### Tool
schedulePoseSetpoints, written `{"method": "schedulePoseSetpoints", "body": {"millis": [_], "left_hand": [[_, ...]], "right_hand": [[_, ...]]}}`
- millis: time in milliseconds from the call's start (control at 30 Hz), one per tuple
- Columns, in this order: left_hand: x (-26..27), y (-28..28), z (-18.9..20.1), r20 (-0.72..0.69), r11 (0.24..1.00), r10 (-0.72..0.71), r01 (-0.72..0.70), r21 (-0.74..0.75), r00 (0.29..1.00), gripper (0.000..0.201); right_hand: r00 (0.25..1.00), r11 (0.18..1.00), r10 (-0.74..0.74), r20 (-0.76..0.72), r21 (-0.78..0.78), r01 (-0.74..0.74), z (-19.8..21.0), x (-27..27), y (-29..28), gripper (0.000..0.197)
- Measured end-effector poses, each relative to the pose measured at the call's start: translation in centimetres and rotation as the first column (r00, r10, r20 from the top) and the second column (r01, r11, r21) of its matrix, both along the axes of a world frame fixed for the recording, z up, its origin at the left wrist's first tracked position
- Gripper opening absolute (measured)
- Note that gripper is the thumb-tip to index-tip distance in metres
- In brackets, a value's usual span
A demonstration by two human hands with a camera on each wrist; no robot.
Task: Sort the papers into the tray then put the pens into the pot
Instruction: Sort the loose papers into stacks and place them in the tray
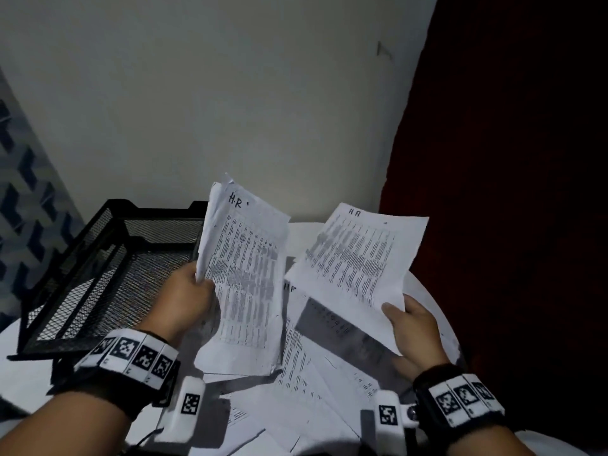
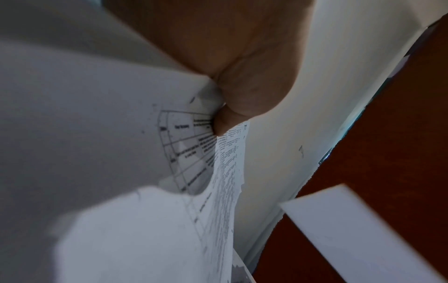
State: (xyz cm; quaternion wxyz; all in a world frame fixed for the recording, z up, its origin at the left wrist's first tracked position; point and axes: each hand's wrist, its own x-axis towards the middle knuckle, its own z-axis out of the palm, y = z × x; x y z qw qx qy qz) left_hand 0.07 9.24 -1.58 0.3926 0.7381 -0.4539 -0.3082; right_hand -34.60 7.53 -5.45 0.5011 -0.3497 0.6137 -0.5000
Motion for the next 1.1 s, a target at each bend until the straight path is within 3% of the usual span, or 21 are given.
{"method": "schedulePoseSetpoints", "body": {"millis": [100,233,333,433,467,567,600,700,800,867,933,1000,1033,1100], "left_hand": [[-0.9,0.1,-0.1,-0.187,0.999,-0.032,0.037,0.025,0.982,0.015],[-2.3,0.7,-0.1,-0.511,0.998,-0.004,0.037,0.055,0.859,0.019],[-3.1,1.2,-0.2,-0.588,0.997,-0.003,0.048,0.061,0.809,0.018],[-3.1,0.9,-0.7,-0.448,0.995,-0.043,0.079,0.062,0.893,0.029],[-3.3,0.8,-0.7,-0.47,0.995,-0.064,0.095,0.042,0.88,0.03],[-3.1,0.1,-1.4,-0.663,0.991,-0.05,0.119,0.058,0.747,0.037],[-3.1,0.1,-1.6,-0.668,0.993,-0.048,0.108,0.049,0.743,0.029],[-1.8,-0.2,-2.6,-0.442,0.994,-0.056,0.091,0.057,0.895,0.019],[-1.4,-0.5,-2.0,-0.344,0.999,-0.038,0.045,0.013,0.938,0.011],[-1.3,-0.7,-1.3,-0.258,1.0,-0.015,0.009,-0.024,0.966,0.007],[-1.2,-0.7,-0.6,-0.271,0.999,-0.008,-0.005,-0.047,0.963,0.01],[-1.0,-0.8,-0.3,-0.304,0.999,0.02,-0.034,-0.042,0.953,0.01],[-0.9,-0.8,-0.2,-0.301,0.998,0.023,-0.039,-0.047,0.953,0.01],[-0.8,-0.9,-0.1,-0.272,0.999,0.004,-0.018,-0.051,0.962,0.009]], "right_hand": [[0.995,0.996,0.092,0.032,-0.015,-0.092,0.2,1.0,0.7,0.022],[0.979,0.979,0.204,-0.004,0.008,-0.204,-0.9,3.3,1.3,0.027],[0.967,0.967,0.254,-0.009,0.033,-0.254,-1.9,4.9,1.7,0.031],[0.962,0.962,0.272,-0.016,0.028,-0.271,-2.5,6.2,1.8,0.03],[0.962,0.962,0.273,-0.019,0.019,-0.273,-2.6,6.5,1.9,0.028],[0.961,0.961,0.276,-0.011,-0.01,-0.276,-2.6,7.2,2.0,0.027],[0.962,0.962,0.272,0.021,-0.015,-0.272,-2.7,7.3,2.0,0.027],[0.966,0.969,0.243,0.084,0.018,-0.245,-3.3,7.1,0.9,0.018],[0.989,0.971,0.122,0.081,0.195,-0.136,-4.6,5.7,-0.9,0.017],[1.0,0.952,0.009,0.003,0.306,-0.01,-6.8,4.1,-2.5,0.021],[0.991,0.932,-0.036,-0.129,0.353,0.08,-11.5,1.8,-5.0,0.046],[0.955,0.897,-0.028,-0.295,0.414,0.154,-16.1,0.6,-6.9,0.1],[0.936,0.877,-0.021,-0.351,0.443,0.186,-16.0,0.9,-7.1,0.116],[0.883,0.842,0.048,-0.467,0.494,0.216,-12.9,3.0,-6.1,0.12]]}}
